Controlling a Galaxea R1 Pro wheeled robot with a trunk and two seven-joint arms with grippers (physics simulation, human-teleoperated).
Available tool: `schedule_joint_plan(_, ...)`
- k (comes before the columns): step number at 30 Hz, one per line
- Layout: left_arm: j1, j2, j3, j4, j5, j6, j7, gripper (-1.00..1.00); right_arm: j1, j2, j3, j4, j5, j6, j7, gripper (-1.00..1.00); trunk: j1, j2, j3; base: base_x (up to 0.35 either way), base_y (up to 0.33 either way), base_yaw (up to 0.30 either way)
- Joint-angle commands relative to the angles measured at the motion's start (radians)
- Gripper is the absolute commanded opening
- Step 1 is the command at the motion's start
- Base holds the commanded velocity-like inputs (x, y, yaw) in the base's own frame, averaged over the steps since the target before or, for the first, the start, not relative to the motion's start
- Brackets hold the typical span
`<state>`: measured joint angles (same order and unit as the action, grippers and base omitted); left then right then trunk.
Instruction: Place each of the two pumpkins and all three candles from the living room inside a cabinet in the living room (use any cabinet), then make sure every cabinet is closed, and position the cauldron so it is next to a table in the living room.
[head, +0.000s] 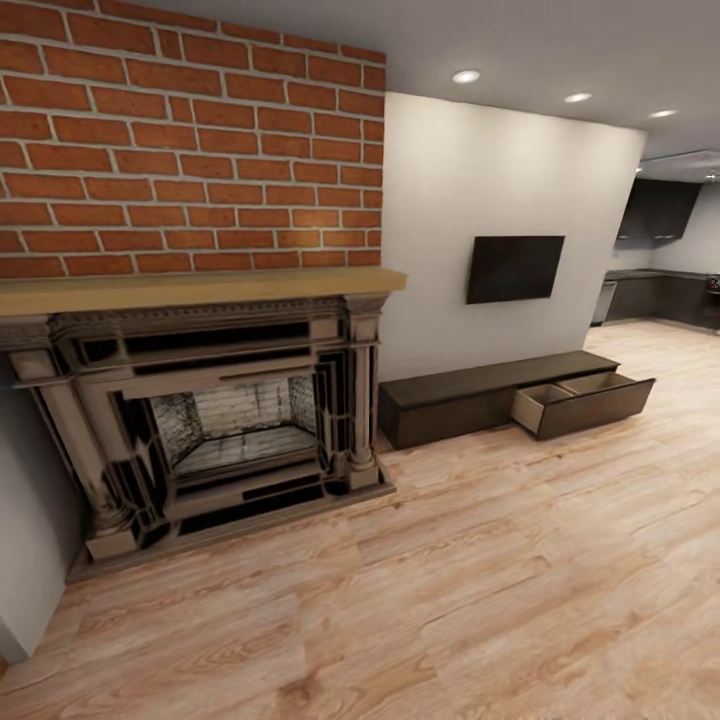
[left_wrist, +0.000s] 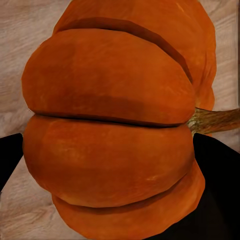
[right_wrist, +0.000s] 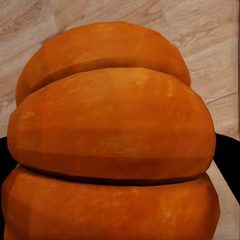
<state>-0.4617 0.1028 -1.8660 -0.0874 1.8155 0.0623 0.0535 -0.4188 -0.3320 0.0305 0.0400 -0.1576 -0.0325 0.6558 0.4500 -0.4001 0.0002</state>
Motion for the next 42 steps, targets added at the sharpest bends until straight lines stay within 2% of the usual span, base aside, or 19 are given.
schedule_joint_plan(1, 0.0, 0.0, -0.001, 0.0, -0.001, 0.001, 0.002, -1.0, 0.0, 0.0, 0.0, 0.0, 0.0, 0.0, -0.001, -1.0, 0.0, 0.0, 0.001, 0.0, 0.0, -0.229)
schedule_joint_plan(42, 0.0, 0.0, -0.001, 0.0, -0.001, 0.001, 0.002, -1.0, 0.0, -0.001, 0.0, -0.001, 0.001, 0.0, 0.001, -1.0, 0.0, 0.0, 0.051, 0.0, 0.0, -0.228)
